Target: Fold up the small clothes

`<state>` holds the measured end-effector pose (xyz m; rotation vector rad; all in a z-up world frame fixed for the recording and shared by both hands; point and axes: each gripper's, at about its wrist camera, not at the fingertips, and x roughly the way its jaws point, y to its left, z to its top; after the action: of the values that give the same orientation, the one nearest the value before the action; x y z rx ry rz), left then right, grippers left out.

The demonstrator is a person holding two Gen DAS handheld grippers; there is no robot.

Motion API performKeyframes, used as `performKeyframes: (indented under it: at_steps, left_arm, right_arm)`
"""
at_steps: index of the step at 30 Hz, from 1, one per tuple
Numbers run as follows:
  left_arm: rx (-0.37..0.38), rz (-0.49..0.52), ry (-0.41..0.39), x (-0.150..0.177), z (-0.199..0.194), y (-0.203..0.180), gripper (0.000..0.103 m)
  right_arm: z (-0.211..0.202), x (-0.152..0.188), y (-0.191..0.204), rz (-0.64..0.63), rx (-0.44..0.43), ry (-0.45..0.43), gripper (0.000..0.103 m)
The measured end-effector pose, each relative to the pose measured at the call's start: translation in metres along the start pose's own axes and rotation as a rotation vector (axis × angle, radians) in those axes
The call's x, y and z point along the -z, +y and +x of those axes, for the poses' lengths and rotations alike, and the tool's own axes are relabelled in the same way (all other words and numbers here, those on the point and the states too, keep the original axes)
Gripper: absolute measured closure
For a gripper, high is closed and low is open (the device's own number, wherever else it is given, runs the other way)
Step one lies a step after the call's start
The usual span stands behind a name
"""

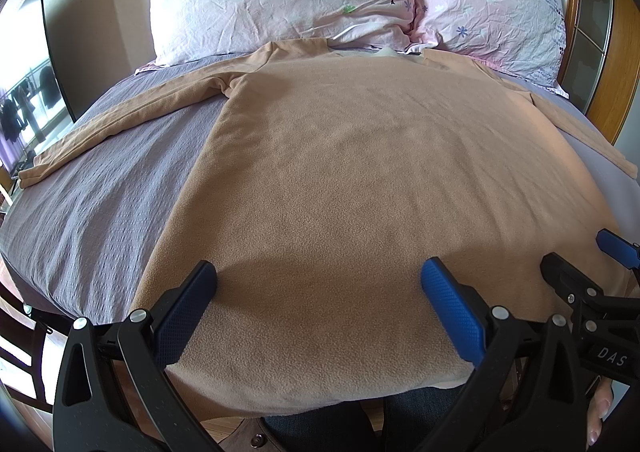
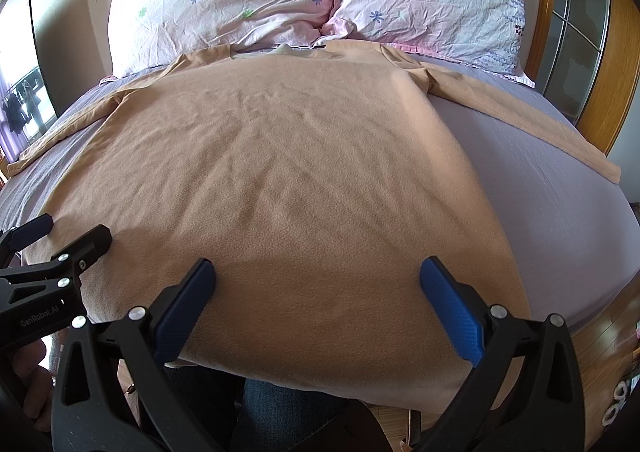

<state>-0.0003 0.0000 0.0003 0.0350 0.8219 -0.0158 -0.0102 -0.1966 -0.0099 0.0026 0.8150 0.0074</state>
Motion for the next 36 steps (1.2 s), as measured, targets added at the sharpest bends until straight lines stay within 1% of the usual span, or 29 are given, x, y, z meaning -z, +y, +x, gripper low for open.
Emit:
performKeyframes:
  at_steps: [25, 27, 29, 30, 31, 32, 35, 36]
  left_arm:
    - [0.0, 0.001, 0.002, 0.001, 0.0, 0.005, 0.001]
    - [0.003, 0.006, 0.006, 0.002, 0.0, 0.006, 0.001]
    - [0.008, 0.014, 0.006, 0.003, 0.0, 0.007, 0.001]
    - [0.01, 0.021, 0.006, -0.001, 0.001, 0.006, 0.001]
    - [0.01, 0.025, 0.006, 0.001, -0.001, 0.006, 0.001]
    - [0.016, 0.034, 0.014, -0.001, -0.001, 0.007, 0.001]
    - [0.067, 0.037, 0.026, -0.006, -0.001, 0.011, 0.001]
    - [0.093, 0.029, 0.003, -0.01, -0.005, 0.016, 0.001]
  right_arm:
    - [0.0, 0.0, 0.0, -0.005, -0.001, 0.002, 0.002]
    - [0.001, -0.001, -0.001, -0.019, -0.013, 0.003, 0.002]
    - [0.002, -0.007, -0.006, -0.033, -0.056, 0.016, 0.002]
    - [0.002, -0.009, -0.01, -0.016, -0.077, 0.019, 0.002]
    - [-0.002, -0.014, -0.022, 0.022, -0.111, 0.011, 0.002]
    - [-0.006, -0.023, -0.044, 0.095, -0.129, -0.014, 0.002]
    - [-0.017, -0.043, -0.112, 0.288, -0.116, -0.084, 0.002]
    - [-0.018, -0.053, -0.152, 0.396, -0.105, -0.11, 0.002]
